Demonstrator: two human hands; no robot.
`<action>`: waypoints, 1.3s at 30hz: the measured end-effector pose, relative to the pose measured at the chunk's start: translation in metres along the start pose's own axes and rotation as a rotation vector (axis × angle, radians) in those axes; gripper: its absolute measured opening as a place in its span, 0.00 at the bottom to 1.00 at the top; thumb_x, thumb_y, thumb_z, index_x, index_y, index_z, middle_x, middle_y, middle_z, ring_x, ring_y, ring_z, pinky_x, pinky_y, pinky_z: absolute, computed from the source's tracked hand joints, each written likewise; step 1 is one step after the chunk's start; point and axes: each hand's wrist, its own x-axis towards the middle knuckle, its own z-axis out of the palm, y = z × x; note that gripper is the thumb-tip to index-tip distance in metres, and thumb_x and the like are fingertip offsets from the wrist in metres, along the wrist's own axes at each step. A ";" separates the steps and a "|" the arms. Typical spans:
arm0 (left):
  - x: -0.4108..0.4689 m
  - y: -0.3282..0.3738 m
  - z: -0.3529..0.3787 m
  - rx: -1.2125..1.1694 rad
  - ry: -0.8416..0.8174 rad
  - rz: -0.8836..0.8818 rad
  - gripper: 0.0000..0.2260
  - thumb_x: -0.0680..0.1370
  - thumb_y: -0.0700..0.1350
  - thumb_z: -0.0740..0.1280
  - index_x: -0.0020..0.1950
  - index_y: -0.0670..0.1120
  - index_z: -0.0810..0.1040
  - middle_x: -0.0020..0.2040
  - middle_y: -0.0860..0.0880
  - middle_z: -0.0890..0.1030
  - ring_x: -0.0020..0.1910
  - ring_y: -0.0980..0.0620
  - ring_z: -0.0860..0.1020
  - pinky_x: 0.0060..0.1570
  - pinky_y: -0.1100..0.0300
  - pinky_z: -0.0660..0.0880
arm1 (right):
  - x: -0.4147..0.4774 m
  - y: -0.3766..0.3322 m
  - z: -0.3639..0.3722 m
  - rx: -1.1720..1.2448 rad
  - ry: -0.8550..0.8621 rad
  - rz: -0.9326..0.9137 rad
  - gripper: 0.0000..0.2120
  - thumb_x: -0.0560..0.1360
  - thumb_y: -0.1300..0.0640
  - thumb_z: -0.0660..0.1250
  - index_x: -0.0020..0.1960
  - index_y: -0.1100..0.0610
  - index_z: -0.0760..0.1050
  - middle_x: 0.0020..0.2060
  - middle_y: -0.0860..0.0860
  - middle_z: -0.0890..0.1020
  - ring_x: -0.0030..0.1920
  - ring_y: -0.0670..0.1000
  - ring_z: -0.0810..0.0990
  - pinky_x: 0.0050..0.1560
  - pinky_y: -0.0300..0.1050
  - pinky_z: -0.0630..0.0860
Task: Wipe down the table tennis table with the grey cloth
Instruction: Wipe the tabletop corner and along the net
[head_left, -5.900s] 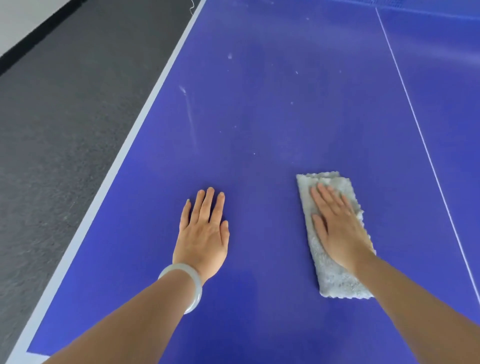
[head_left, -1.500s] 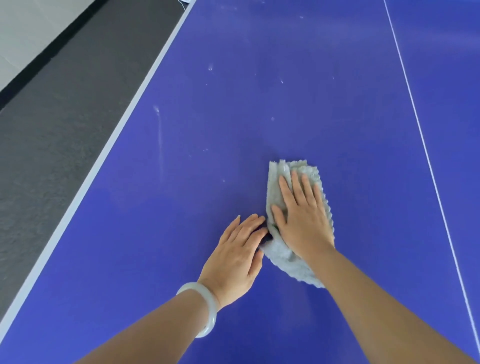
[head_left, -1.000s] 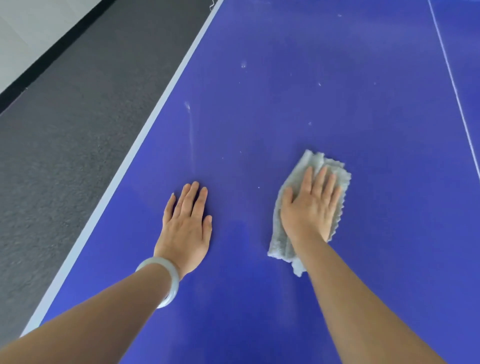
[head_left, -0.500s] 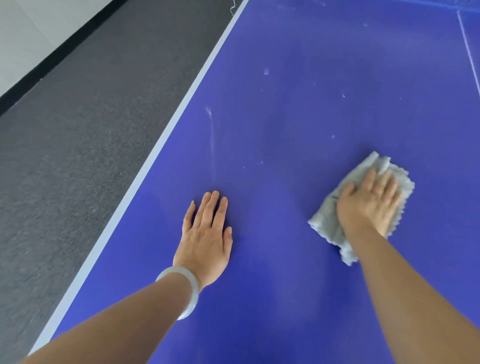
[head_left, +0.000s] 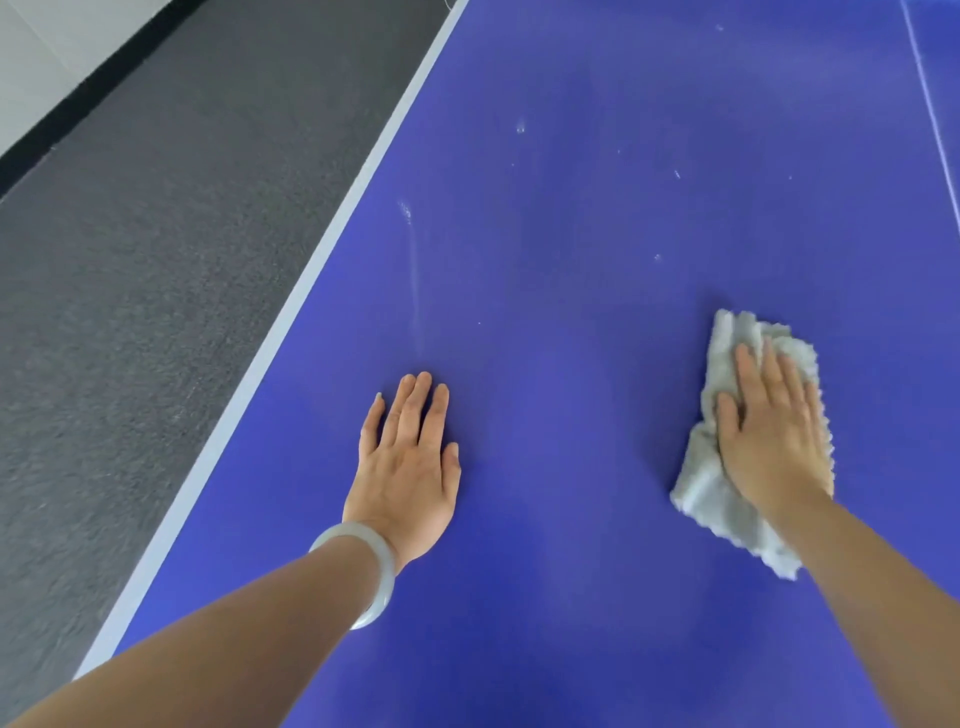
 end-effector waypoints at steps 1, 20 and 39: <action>0.000 0.000 0.000 0.002 0.001 -0.002 0.28 0.81 0.53 0.43 0.80 0.43 0.58 0.80 0.45 0.58 0.80 0.48 0.53 0.78 0.46 0.50 | 0.014 -0.011 0.000 0.013 0.025 0.131 0.28 0.83 0.48 0.46 0.82 0.54 0.49 0.81 0.53 0.49 0.80 0.53 0.45 0.79 0.53 0.42; 0.000 -0.002 0.004 0.003 -0.004 0.018 0.28 0.82 0.51 0.42 0.80 0.42 0.54 0.81 0.44 0.55 0.80 0.46 0.51 0.78 0.45 0.48 | -0.023 -0.083 0.014 0.075 0.042 0.331 0.29 0.83 0.49 0.47 0.82 0.56 0.47 0.81 0.55 0.48 0.80 0.53 0.43 0.79 0.53 0.40; -0.063 -0.156 -0.022 -0.055 -0.010 0.053 0.25 0.82 0.50 0.47 0.78 0.45 0.64 0.78 0.43 0.62 0.78 0.44 0.59 0.74 0.41 0.61 | -0.108 -0.170 0.041 -0.021 -0.033 -0.093 0.28 0.83 0.48 0.45 0.82 0.51 0.46 0.81 0.48 0.47 0.80 0.47 0.40 0.79 0.50 0.41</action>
